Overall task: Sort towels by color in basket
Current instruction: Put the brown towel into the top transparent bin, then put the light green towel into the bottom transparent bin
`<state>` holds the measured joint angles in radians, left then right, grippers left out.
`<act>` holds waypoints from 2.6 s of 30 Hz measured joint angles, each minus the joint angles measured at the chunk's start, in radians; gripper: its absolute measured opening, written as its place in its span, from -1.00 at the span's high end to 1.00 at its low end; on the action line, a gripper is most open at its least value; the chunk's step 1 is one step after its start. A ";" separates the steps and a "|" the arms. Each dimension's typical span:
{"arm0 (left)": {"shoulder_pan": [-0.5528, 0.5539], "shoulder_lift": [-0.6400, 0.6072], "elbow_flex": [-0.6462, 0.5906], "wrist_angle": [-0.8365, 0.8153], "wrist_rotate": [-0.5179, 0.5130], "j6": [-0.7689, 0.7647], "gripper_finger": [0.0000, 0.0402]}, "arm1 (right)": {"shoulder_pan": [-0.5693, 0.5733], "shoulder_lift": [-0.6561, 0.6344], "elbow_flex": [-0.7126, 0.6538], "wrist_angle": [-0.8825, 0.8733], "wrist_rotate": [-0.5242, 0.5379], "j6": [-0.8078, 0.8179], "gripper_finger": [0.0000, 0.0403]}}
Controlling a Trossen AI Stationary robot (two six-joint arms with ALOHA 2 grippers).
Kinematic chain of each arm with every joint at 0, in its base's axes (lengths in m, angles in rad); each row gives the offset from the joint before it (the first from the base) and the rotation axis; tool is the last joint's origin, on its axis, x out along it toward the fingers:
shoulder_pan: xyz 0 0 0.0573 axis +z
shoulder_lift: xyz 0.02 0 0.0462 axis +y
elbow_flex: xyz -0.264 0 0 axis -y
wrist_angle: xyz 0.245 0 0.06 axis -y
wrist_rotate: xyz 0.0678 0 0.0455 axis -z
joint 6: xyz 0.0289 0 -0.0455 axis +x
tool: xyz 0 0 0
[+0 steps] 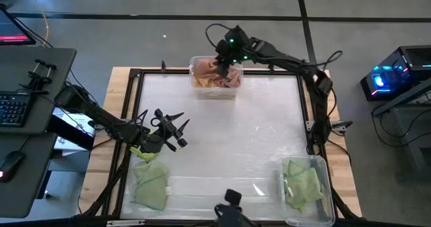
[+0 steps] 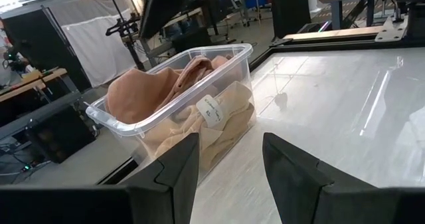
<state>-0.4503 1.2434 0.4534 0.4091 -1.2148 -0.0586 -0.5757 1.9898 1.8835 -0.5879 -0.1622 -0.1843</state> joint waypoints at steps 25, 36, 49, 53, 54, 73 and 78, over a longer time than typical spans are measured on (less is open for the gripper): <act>0.000 0.000 0.000 -0.028 0.000 -0.017 0.24 | -0.031 0.192 -0.003 0.005 -0.062 -0.041 0.65; 0.000 0.000 0.000 -0.048 0.000 -0.062 0.24 | -0.031 -0.008 -0.001 -0.189 0.019 0.055 0.65; 0.000 0.000 0.000 -0.048 0.000 -0.069 0.24 | -0.054 0.181 0.001 -0.247 0.105 0.040 0.65; 0.000 0.000 0.000 -0.049 0.000 -0.069 0.24 | -0.043 0.195 0.000 -0.220 0.117 0.030 0.65; 0.000 0.000 0.000 -0.049 0.000 -0.069 0.24 | -0.040 0.188 -0.001 -0.214 0.113 0.030 0.65; -0.099 0.000 0.001 -0.063 -0.009 -0.101 0.24 | 0.336 -0.204 -0.320 0.080 0.241 -0.038 0.65; -0.108 0.000 0.001 -0.084 -0.010 -0.123 0.24 | 0.481 -0.428 -0.676 0.318 0.238 0.055 0.65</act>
<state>-0.5579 1.2434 0.4541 0.3252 -1.2244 -0.1814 -0.0943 1.5620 1.2075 -0.2704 0.0761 -0.1291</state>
